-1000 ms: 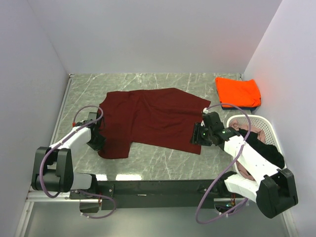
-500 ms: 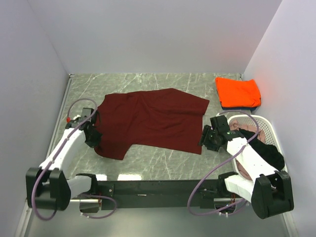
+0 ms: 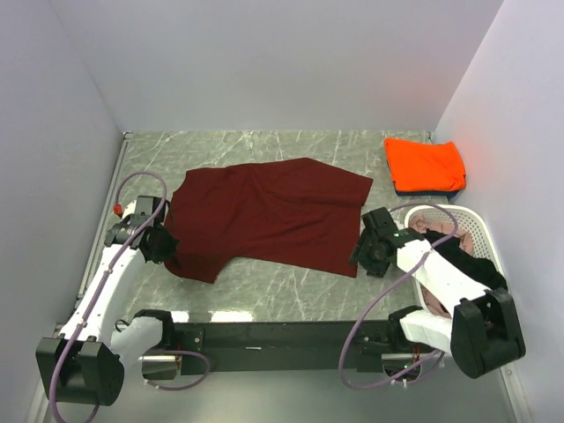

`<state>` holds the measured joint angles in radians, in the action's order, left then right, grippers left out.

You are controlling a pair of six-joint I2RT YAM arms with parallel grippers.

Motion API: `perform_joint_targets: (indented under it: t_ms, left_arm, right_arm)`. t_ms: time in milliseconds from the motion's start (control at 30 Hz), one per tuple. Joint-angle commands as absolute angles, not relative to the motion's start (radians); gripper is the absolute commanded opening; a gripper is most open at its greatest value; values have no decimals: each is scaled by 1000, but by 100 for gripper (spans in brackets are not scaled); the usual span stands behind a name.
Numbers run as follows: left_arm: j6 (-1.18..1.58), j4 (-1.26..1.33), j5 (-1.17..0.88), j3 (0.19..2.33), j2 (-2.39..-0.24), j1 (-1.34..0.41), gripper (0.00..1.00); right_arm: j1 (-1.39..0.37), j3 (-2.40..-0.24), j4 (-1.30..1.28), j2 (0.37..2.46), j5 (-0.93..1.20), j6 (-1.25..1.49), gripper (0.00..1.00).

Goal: Fold and stack the t-shirts
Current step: Flatten the tshirt out

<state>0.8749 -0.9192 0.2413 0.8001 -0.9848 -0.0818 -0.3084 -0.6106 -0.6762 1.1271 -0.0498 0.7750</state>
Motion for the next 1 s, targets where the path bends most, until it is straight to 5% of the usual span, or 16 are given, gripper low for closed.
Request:
perform_joint_targets:
  t_ms: [0,967]
  left_arm:
    - [812,-876,196,787,-962,-77,1]
    - [816,-838,199,773,-884,-150,1]
  right_arm:
    - [-373,-678,-727,1173,-146,926,62]
    - [-472,-683,-713,1371,-193,1241,59]
